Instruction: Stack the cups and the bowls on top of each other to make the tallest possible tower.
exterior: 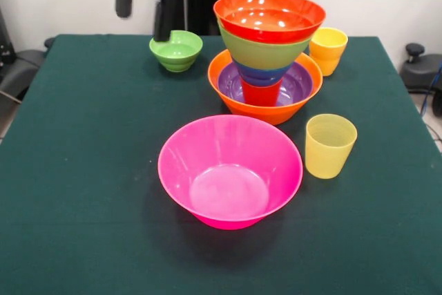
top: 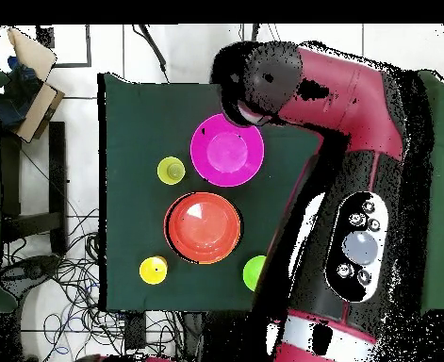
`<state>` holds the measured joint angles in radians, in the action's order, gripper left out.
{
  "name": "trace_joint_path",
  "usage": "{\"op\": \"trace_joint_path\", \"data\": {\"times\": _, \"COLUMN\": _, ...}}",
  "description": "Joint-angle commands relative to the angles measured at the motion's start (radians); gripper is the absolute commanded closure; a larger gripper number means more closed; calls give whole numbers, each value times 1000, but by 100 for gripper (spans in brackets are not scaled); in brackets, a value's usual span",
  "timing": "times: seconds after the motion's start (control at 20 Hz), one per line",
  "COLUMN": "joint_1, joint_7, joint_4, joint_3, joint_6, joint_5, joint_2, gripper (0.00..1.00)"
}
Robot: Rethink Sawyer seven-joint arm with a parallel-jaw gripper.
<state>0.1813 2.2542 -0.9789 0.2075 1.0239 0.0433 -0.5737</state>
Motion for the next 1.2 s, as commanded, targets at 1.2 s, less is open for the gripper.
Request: {"op": "trace_joint_path", "data": {"times": 1.2, "joint_1": -85, "joint_7": -10, "joint_4": 505, "joint_3": -133, "joint_6": 226, "joint_5": -5, "joint_2": 417, "gripper": 0}}
